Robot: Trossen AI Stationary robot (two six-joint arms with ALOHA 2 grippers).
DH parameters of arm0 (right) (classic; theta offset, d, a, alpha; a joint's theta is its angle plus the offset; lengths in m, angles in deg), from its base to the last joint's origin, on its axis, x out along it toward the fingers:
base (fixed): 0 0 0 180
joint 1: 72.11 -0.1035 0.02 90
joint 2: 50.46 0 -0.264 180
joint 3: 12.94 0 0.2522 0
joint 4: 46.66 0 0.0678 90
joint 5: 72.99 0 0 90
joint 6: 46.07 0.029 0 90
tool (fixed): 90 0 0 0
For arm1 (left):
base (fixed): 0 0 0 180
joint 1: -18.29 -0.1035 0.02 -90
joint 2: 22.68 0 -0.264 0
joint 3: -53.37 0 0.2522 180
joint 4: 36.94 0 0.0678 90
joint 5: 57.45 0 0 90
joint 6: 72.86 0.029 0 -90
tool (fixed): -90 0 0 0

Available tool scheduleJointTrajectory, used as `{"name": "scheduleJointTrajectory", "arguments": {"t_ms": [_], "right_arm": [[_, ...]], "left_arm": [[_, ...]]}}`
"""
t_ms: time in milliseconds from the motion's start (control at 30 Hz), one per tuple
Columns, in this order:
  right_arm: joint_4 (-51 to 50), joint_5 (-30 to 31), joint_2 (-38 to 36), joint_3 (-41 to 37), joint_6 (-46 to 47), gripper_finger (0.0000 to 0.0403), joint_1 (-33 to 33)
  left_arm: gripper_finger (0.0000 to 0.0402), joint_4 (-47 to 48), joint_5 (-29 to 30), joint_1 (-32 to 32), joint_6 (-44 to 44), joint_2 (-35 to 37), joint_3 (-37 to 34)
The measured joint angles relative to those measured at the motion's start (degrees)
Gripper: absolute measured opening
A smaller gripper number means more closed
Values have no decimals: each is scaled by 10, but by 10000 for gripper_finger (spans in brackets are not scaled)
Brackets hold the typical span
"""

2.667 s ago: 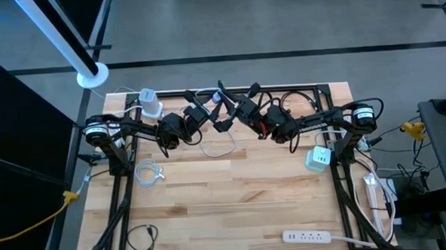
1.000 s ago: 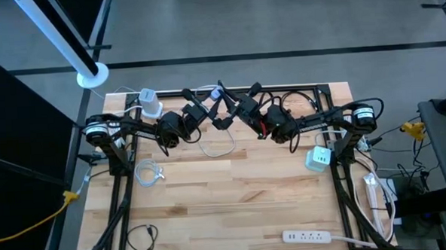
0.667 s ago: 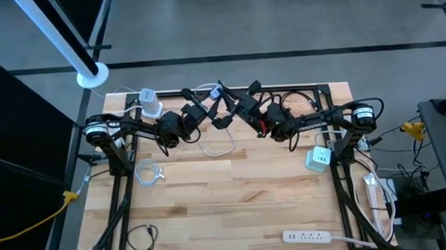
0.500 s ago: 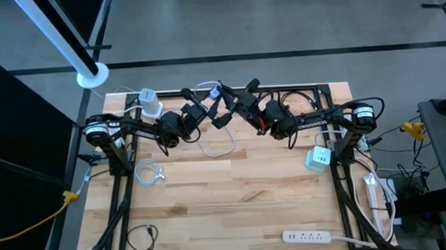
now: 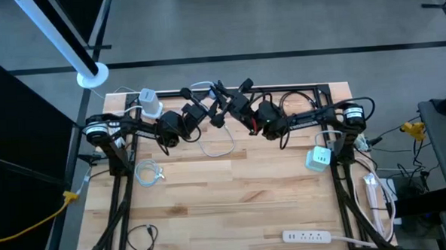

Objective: Insert USB
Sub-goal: Insert the white charger cable into the purple charger adapter

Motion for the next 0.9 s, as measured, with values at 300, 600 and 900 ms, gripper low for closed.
{"name": "scheduleJointTrajectory", "arguments": {"t_ms": [300,600,900], "right_arm": [[12,16,14,14,-24,14,-4],[0,32,10,12,-35,14,-6],[-6,32,7,11,-36,14,-9]], "left_arm": [[120,-5,6,-3,28,0,0],[120,-17,22,-4,30,0,-11],[120,-16,21,-3,11,0,-13]]}}
